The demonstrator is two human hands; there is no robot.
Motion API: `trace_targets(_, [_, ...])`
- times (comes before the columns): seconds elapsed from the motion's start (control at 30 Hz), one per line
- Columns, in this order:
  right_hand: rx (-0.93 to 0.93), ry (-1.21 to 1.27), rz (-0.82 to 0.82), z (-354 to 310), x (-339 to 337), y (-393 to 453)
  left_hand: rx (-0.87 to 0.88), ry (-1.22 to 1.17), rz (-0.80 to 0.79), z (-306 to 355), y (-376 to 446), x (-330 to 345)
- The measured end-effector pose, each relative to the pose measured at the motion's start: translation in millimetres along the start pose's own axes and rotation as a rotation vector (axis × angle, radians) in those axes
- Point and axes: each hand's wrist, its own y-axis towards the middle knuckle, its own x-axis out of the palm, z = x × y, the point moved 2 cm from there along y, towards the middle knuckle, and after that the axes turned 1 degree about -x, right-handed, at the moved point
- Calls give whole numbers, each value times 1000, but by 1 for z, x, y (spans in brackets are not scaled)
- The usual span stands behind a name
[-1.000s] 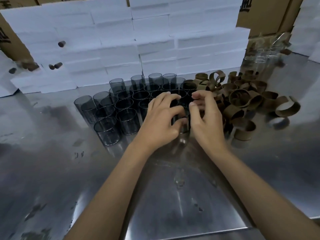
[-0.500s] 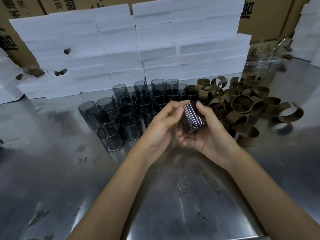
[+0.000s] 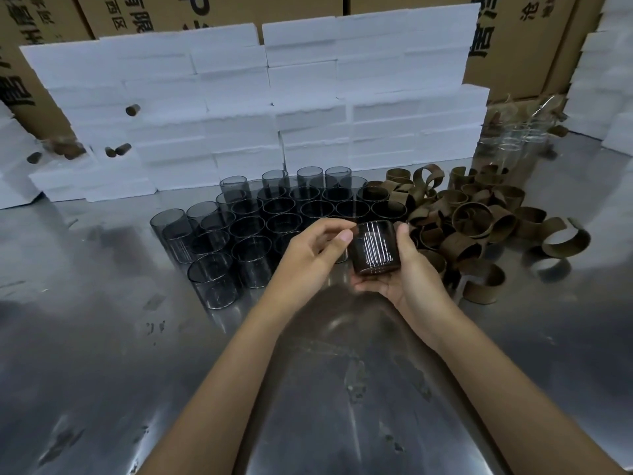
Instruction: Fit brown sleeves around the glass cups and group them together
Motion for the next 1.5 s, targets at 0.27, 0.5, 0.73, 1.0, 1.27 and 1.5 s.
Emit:
trace_targets(0.27, [-117,-84,-2,4,-4,-1,28,73,136,-3,3,0])
trace_targets(0.5, [-179,-298,-51,7,-5,-3,-49,-40,-36,3,-9,13])
trace_targets(0.73, [-194,-244,56,10,-5,4,-167,-133,-63,-9,-4,23])
trace_targets(1.0, [-192,-203,110,2,-7,-2,-21,-56,116,-3,-2,14])
trace_targets(1.27, [-199,-245,0,1,1,-6,80,-71,88,8,-9,14])
trace_targets(1.5, [92,115,-282,4,-1,-2,65,-199,-15,3,-7,13])
